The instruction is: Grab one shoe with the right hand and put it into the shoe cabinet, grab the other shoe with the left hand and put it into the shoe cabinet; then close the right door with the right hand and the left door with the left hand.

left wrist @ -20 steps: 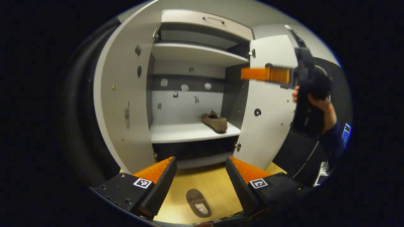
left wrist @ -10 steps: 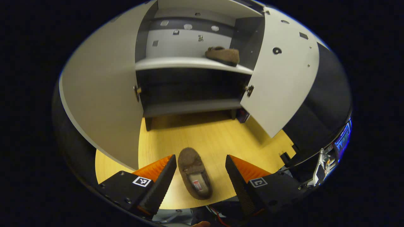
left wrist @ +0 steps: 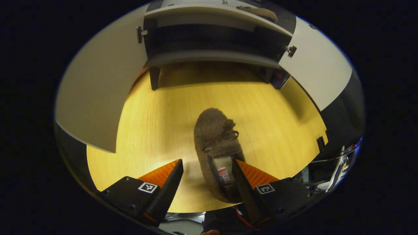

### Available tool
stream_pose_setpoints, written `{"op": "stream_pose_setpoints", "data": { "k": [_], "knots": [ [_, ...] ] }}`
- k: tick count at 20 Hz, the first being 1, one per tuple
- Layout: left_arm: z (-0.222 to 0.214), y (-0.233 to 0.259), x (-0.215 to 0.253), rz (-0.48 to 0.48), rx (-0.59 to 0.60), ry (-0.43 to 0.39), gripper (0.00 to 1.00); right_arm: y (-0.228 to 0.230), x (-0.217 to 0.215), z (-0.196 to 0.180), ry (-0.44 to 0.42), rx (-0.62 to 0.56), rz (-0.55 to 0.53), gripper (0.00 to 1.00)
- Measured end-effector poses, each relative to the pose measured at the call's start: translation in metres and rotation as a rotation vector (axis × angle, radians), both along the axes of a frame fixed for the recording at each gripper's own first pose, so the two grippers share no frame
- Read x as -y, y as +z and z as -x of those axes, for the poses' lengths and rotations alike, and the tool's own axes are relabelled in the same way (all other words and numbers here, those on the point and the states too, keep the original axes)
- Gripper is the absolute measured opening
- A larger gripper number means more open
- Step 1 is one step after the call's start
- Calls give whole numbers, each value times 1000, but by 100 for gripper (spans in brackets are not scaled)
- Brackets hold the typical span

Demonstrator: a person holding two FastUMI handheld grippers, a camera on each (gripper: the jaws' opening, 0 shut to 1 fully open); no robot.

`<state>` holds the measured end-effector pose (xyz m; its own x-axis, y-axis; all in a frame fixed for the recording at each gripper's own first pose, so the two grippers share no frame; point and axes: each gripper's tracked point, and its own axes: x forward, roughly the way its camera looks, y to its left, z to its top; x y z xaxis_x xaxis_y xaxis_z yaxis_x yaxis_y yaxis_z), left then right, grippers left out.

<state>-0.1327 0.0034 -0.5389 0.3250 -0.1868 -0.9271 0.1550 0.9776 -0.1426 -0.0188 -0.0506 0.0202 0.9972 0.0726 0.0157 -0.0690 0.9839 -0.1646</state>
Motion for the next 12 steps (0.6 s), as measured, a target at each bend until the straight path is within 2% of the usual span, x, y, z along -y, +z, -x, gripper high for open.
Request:
{"op": "stream_pose_setpoints", "data": {
  "k": [3,4,5,8,9,12],
  "knots": [
    [5,-17,1,34,-64,41,86,-1,29,8,-100,11,46,95],
    [4,-24,5,51,-78,67,86,0,35,12,-130,16,58,95],
    [5,-30,6,62,-94,93,77,2,43,19,-154,20,65,95],
    [6,-36,8,104,-122,155,65,9,56,31,-201,37,68,96],
    [7,-37,7,110,-132,179,49,10,60,33,-217,41,71,96],
    [5,-38,1,120,-165,246,31,11,65,36,-238,42,66,96]
  ]
}}
